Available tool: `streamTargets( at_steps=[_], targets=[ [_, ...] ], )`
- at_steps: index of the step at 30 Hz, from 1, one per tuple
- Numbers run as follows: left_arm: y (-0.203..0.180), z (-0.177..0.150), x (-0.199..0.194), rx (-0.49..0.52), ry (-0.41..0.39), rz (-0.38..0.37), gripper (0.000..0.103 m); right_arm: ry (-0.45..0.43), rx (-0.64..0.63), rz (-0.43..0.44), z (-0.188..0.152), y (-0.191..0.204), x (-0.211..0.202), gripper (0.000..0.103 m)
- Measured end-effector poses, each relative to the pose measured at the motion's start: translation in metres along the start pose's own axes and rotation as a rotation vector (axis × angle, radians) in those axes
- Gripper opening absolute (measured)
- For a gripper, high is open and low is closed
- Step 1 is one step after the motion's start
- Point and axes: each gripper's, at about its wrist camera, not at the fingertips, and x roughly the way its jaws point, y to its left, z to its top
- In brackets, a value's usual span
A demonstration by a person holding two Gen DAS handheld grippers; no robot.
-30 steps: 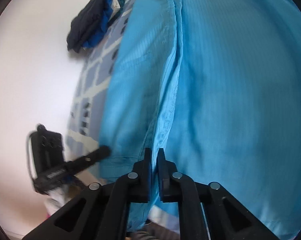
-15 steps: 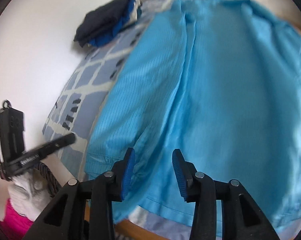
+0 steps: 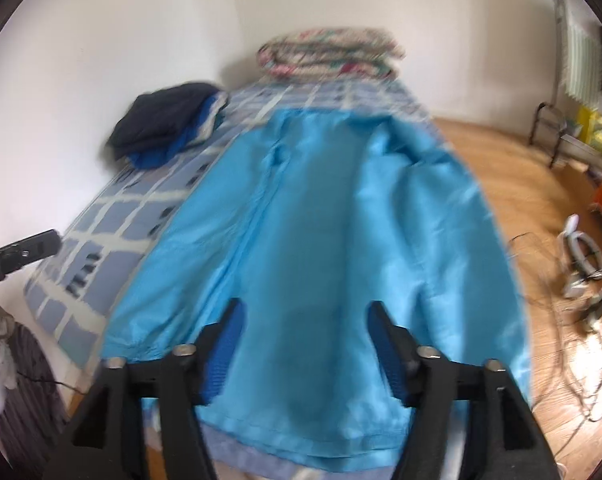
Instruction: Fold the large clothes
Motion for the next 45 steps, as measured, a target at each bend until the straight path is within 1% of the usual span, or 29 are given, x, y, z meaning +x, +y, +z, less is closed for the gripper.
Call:
streamTargets(
  at_steps=[2, 4, 6, 8, 9, 10, 12, 13, 15, 16, 19, 20, 22, 23, 24, 25, 26, 27, 29, 33, 38, 41, 45],
  targets=[
    [-0.008, 0.004, 0.008, 0.001, 0.017, -0.014, 0.064, 0.015, 0.013, -0.045, 0.000, -0.021, -0.004, 0.085],
    [-0.014, 0.006, 0.017, 0.003, 0.033, -0.024, 0.064, 0.044, 0.068, -0.056, -0.002, -0.046, -0.005, 0.085],
    [-0.021, 0.007, 0.027, 0.013, 0.049, -0.032, 0.064, 0.076, 0.160, -0.056, -0.007, -0.082, -0.007, 0.084],
    [-0.026, 0.007, 0.036, 0.016, 0.066, -0.040, 0.064, 0.084, 0.246, -0.093, -0.014, -0.113, -0.007, 0.084],
    [-0.029, 0.007, 0.042, 0.014, 0.080, -0.044, 0.064, 0.090, 0.287, -0.102, -0.018, -0.130, -0.006, 0.079],
    [-0.031, 0.006, 0.050, 0.009, 0.099, -0.049, 0.064, 0.104, 0.337, -0.094, -0.024, -0.147, -0.004, 0.075],
    [-0.035, 0.004, 0.062, -0.003, 0.133, -0.065, 0.064, 0.137, 0.434, -0.073, -0.035, -0.175, 0.004, 0.062],
    [-0.036, 0.002, 0.069, -0.007, 0.150, -0.075, 0.064, 0.160, 0.502, -0.052, -0.043, -0.194, 0.011, 0.060],
    [-0.039, 0.000, 0.080, -0.003, 0.175, -0.089, 0.064, 0.188, 0.563, -0.044, -0.054, -0.211, 0.021, 0.059],
    [-0.041, -0.002, 0.082, -0.002, 0.182, -0.091, 0.064, 0.201, 0.591, -0.053, -0.060, -0.219, 0.026, 0.059],
    [-0.042, -0.005, 0.089, -0.007, 0.203, -0.103, 0.064, 0.229, 0.643, -0.046, -0.072, -0.233, 0.042, 0.059],
    [-0.042, -0.006, 0.091, -0.008, 0.207, -0.103, 0.064, 0.235, 0.645, -0.050, -0.073, -0.234, 0.045, 0.058],
    [-0.042, -0.008, 0.093, -0.007, 0.214, -0.098, 0.064, 0.254, 0.617, -0.050, -0.074, -0.232, 0.052, 0.048],
    [-0.041, -0.009, 0.093, -0.009, 0.217, -0.097, 0.064, 0.262, 0.605, -0.044, -0.073, -0.230, 0.055, 0.042],
    [-0.040, -0.009, 0.093, -0.013, 0.218, -0.097, 0.064, 0.267, 0.597, -0.036, -0.073, -0.229, 0.056, 0.036],
    [-0.039, -0.009, 0.092, -0.017, 0.218, -0.097, 0.064, 0.274, 0.587, -0.021, -0.071, -0.226, 0.059, 0.032],
    [-0.037, -0.009, 0.091, -0.021, 0.215, -0.097, 0.064, 0.278, 0.578, -0.013, -0.069, -0.224, 0.060, 0.023],
    [-0.036, -0.008, 0.089, -0.023, 0.212, -0.096, 0.064, 0.279, 0.564, -0.005, -0.067, -0.220, 0.061, 0.011],
    [-0.034, -0.007, 0.085, -0.029, 0.204, -0.095, 0.064, 0.273, 0.556, 0.010, -0.065, -0.215, 0.059, 0.000],
    [-0.029, -0.005, 0.081, -0.036, 0.195, -0.090, 0.064, 0.211, 0.533, 0.006, -0.050, -0.203, 0.038, 0.000],
    [-0.021, -0.004, 0.080, -0.052, 0.187, -0.093, 0.064, 0.110, 0.421, -0.049, -0.018, -0.171, 0.006, 0.000],
    [-0.014, -0.004, 0.078, -0.076, 0.177, -0.098, 0.064, 0.047, 0.313, -0.039, 0.008, -0.133, -0.012, 0.000],
    [-0.002, -0.003, 0.070, -0.113, 0.147, -0.101, 0.064, 0.017, 0.130, -0.003, 0.033, -0.072, -0.019, 0.000]
  ],
)
